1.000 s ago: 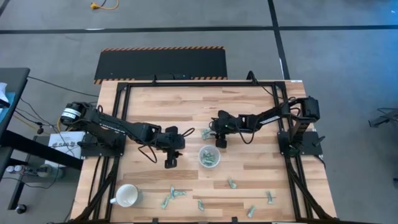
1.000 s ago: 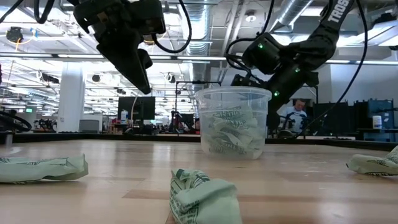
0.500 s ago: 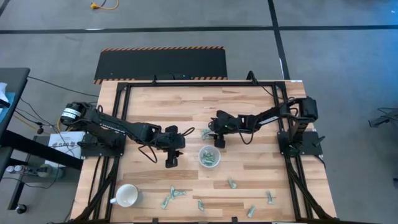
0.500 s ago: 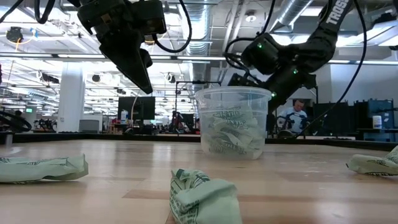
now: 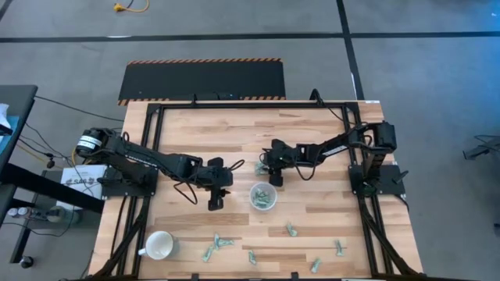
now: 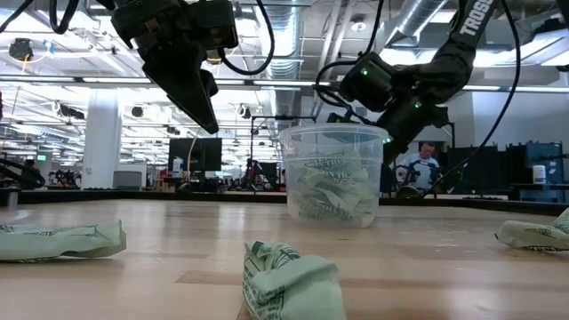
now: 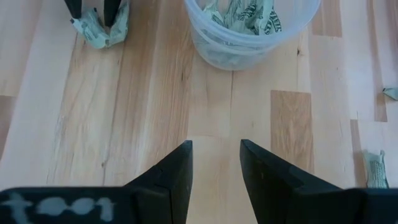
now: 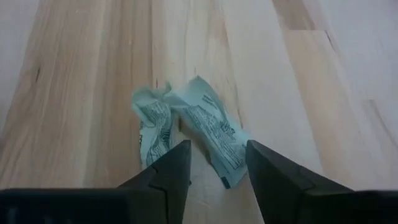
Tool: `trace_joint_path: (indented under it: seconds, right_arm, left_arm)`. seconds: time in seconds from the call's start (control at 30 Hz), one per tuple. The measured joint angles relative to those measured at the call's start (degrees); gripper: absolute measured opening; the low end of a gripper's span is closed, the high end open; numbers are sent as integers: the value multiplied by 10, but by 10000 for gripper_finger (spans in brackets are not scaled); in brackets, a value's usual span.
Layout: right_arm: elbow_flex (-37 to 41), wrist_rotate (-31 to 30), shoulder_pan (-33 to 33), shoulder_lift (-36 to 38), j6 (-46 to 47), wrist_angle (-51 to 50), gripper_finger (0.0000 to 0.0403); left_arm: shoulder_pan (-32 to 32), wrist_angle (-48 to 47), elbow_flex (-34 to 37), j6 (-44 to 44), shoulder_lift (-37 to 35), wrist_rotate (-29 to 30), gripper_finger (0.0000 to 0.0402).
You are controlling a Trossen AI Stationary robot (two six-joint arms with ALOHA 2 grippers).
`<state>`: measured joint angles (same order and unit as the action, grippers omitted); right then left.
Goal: Pick and place Stevia / Truvia into bins
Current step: Put the stevia packet into the transparent container
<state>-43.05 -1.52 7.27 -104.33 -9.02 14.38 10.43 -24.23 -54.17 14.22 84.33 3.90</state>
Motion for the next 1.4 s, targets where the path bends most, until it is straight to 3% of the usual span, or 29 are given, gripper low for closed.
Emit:
trace_joint_path:
  seconds: [0.17, 0.43, 0.77, 1.1, 1.23, 1.4]
  right_arm:
    - [0, 1, 0, 1, 0, -4, 106]
    - [2, -2, 0, 1, -21, 10, 8]
    - [-21, -46, 0, 16, -31, 1, 7]
    - [-56, -65, -4, 133, -35, -139, 2]
    - [-56, -51, -29, 200, -9, -191, 3]
    - [-56, 50, -85, 257, 63, -225, 3]
  left_arm:
    - [0, 2, 0, 1, 0, 0, 121]
    - [0, 2, 0, 2, 0, 0, 121]
    - [0, 2, 0, 2, 0, 0, 121]
    - [1, 2, 0, 5, 0, 0, 121]
    - [4, 2, 0, 5, 0, 0, 121]
    - [12, 2, 0, 5, 0, 14, 121]
